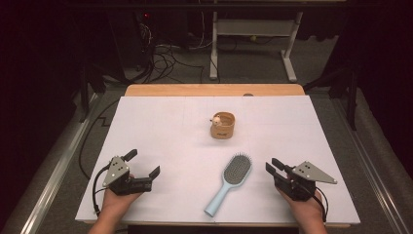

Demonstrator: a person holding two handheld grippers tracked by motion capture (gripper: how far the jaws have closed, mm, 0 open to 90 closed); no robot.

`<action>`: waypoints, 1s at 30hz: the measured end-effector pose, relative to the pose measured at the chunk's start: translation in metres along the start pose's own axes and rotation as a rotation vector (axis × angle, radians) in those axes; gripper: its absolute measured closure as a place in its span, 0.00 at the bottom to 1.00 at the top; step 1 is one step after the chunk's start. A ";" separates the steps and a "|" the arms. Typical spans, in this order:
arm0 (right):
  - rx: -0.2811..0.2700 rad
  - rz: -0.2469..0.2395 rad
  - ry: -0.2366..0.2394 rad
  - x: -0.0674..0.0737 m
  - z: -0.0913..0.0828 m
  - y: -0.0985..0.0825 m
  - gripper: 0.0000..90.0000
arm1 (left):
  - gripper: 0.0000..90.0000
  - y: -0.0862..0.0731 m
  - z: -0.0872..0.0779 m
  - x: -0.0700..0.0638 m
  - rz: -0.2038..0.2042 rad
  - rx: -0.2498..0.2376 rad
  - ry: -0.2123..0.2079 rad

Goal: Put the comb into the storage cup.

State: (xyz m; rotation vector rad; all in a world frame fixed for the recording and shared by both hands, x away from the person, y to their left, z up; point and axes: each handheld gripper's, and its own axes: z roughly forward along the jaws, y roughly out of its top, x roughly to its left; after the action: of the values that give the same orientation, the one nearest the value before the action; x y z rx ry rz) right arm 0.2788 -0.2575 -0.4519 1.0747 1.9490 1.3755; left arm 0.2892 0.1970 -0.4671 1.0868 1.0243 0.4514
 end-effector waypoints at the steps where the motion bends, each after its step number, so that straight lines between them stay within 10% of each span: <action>1: 0.002 0.000 0.002 0.003 0.000 0.001 0.87 | 0.00 0.000 0.000 0.000 -0.005 -0.003 0.000; 18: 0.059 -0.100 0.300 0.099 0.026 0.012 1.00 | 0.00 0.000 -0.001 -0.001 -0.016 0.007 -0.011; 30: 0.204 -0.178 0.400 0.150 0.059 0.003 1.00 | 0.00 0.000 0.000 0.002 -0.022 0.009 -0.002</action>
State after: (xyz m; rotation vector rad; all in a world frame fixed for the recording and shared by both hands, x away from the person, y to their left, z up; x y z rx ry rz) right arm 0.2431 -0.1013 -0.4648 0.7249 2.4511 1.3957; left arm 0.2903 0.1986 -0.4676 1.0825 1.0360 0.4282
